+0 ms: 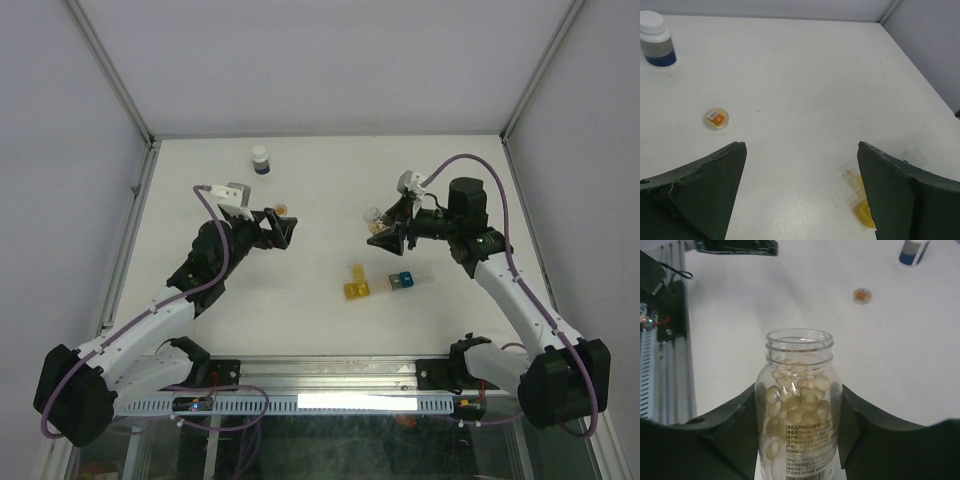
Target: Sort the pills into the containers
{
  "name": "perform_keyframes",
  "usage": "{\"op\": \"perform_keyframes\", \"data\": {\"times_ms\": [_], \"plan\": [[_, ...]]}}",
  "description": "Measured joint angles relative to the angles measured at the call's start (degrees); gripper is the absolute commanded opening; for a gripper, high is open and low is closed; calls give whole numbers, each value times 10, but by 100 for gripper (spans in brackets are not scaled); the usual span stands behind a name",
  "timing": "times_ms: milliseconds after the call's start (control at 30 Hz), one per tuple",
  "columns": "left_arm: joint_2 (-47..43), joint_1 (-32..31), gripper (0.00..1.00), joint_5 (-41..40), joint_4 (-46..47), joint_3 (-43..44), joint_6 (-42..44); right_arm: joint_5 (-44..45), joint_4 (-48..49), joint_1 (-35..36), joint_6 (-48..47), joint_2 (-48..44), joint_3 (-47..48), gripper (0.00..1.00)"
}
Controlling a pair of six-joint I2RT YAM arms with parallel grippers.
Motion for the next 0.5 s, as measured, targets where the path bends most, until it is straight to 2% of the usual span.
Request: {"op": "perform_keyframes", "data": {"times_ms": [100,200,333,500], "plan": [[41,52,94,20,-39,52,-28,-61,72,-23,68,-13,-14,0],[93,64,94,18,-85,107,-35,-116,118,-56,126,-64,-47,0],[210,74,91,4,-163,207,-30,-175,143,-89,174,-130,-51,0],[341,88,79,-21,-253,310,-3,-211,169,-99,207,-175,-52,0]]}}
